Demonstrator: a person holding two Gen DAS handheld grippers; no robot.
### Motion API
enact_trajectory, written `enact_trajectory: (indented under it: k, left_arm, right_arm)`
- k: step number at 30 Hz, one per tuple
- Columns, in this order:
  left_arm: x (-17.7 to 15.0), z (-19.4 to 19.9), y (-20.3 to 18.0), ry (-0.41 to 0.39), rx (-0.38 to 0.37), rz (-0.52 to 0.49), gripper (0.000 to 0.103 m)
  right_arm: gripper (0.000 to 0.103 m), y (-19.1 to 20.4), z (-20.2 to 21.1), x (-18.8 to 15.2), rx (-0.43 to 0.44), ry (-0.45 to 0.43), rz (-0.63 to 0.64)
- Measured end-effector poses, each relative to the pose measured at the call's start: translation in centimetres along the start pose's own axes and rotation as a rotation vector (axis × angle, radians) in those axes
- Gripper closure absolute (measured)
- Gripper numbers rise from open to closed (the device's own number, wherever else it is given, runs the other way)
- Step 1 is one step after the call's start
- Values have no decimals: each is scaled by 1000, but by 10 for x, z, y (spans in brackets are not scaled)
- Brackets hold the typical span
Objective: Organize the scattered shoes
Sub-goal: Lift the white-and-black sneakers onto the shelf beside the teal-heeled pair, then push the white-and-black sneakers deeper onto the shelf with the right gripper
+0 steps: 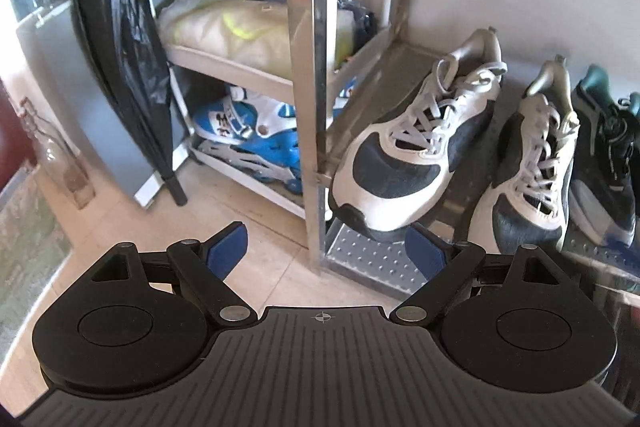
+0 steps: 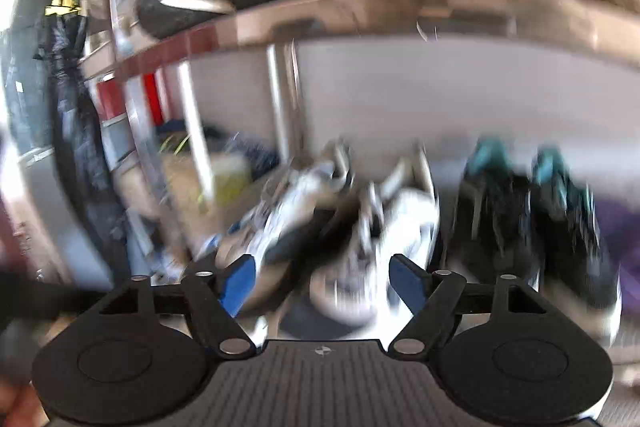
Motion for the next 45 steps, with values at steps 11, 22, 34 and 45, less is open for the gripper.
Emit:
enact_trajectory:
  k: [11, 22, 34, 45]
  left_arm:
    - [0, 4, 28, -10, 39, 81, 13]
    - [-1, -3, 18, 16, 19, 59, 13]
    - [13, 21, 57, -124, 165, 159, 13]
    - [19, 35, 78, -195, 219, 229, 13]
  right_arm:
    - [60, 22, -52, -53, 64, 348, -294]
    - [65, 14, -74, -8, -140, 251, -133]
    - [76, 55, -64, -45, 167, 298, -143]
    - [83, 102, -89, -43, 330, 376, -365]
Point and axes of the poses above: each gripper's, at about its wrist camera, not at the fingertips, and z roughly against the way its jaws point, y to its left, x to its top, the point moved 9 cm from there along -z, roughly the way its jaws point, and after that the axes turned 15 degrees about -x, right-handed, at the moved point
